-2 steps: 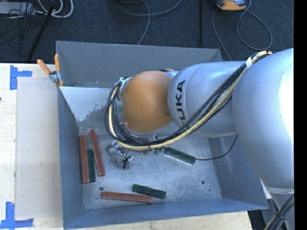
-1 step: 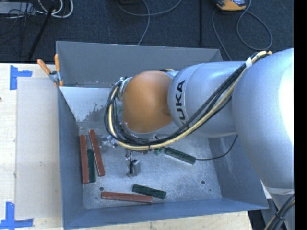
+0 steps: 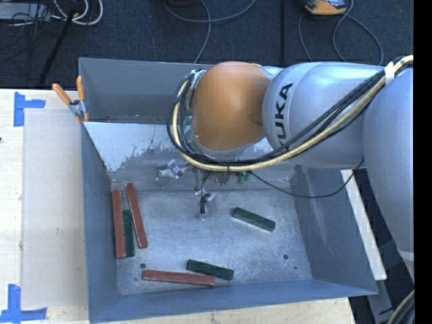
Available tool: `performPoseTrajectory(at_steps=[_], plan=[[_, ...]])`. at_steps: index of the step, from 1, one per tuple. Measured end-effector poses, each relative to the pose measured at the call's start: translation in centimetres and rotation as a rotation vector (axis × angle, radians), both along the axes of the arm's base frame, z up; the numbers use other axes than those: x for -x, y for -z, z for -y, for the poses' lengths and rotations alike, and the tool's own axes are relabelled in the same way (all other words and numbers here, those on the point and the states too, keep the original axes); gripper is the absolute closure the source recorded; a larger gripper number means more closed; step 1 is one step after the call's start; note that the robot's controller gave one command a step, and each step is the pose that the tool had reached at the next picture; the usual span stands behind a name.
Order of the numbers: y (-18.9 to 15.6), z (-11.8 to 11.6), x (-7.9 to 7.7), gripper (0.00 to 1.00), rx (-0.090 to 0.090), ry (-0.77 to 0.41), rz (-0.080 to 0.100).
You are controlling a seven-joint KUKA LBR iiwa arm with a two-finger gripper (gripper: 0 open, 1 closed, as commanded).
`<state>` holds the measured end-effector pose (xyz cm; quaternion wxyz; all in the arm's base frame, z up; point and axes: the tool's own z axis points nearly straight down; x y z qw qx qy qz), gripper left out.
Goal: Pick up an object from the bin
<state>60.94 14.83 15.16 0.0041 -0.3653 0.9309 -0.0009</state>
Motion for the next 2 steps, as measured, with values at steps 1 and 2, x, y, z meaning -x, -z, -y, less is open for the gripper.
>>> performPoseTrajectory(at_steps=[1, 2], plan=[[3.4, 5.9, 0.6, 0.00, 0.002, 0.094, -0.011], [3.0, 17.6, 1.2, 0.00, 0.003, 0.152, -0.009]])
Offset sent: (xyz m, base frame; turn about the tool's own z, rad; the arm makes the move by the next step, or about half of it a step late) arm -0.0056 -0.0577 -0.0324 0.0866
